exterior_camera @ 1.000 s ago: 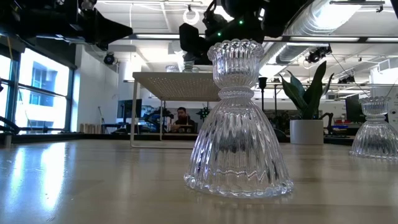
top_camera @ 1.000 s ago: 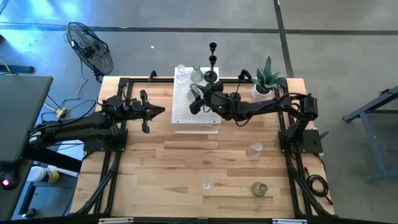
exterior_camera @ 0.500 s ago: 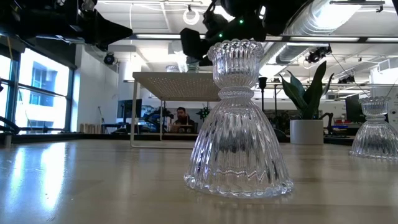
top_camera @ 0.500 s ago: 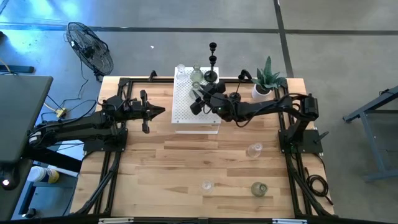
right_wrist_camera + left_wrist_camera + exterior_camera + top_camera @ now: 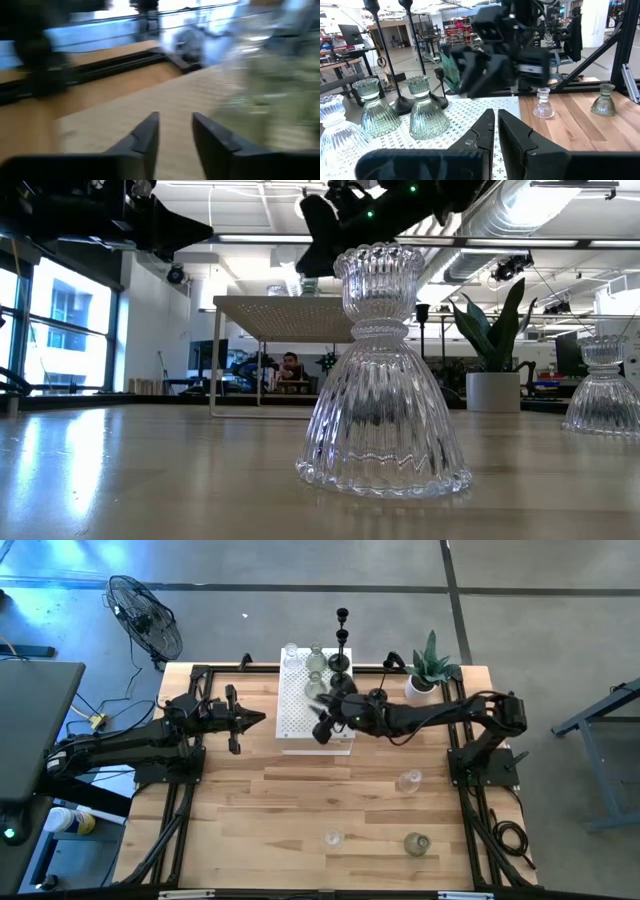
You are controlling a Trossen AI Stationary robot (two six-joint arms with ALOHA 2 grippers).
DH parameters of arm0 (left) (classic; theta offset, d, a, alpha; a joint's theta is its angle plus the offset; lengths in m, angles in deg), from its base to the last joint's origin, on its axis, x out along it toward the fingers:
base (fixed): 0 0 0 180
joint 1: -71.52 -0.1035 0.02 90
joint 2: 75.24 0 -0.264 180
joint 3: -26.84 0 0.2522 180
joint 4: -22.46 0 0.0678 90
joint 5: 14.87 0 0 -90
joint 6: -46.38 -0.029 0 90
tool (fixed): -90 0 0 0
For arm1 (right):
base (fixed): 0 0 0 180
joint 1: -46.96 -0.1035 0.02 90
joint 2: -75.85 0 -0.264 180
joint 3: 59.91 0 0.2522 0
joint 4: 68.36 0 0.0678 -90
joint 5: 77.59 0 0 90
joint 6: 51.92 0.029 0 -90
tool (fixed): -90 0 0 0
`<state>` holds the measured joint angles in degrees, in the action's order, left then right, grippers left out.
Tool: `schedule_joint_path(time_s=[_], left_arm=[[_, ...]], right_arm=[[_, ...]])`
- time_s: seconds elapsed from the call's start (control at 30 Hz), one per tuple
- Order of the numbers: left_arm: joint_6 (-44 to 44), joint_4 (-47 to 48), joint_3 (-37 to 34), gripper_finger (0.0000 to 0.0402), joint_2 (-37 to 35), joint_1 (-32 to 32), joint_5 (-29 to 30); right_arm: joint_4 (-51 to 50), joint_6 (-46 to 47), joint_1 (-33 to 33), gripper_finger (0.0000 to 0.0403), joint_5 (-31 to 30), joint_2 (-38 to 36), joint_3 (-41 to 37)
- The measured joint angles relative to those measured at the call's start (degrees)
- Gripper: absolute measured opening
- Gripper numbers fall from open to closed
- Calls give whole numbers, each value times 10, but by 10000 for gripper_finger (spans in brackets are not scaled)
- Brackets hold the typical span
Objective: Pick & Place candle stick holders
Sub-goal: Put the top green glass candle holder on the shelf aligned with the other green glass candle holder
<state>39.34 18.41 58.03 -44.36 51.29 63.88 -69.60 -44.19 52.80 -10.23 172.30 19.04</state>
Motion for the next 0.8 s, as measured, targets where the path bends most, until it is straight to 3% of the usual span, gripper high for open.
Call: schedule_joint_path(time_s=[0.07, 0.17, 0.33, 0.53, 0.8], left_arm=[[0, 0, 0, 21, 0, 0, 0], [0, 0, 0, 21, 0, 0, 0], [0, 0, 0, 21, 0, 0, 0], [0, 0, 0, 21, 0, 0, 0], [0, 0, 0, 21, 0, 0, 0]], right_arm=[[1, 10, 6, 63, 36, 8, 0], [-1, 11, 20, 11, 39, 19, 0], [2, 18, 45, 23, 31, 22, 0], [2, 13, 71, 3, 40, 22, 0], [2, 13, 74, 6, 24, 22, 0]])
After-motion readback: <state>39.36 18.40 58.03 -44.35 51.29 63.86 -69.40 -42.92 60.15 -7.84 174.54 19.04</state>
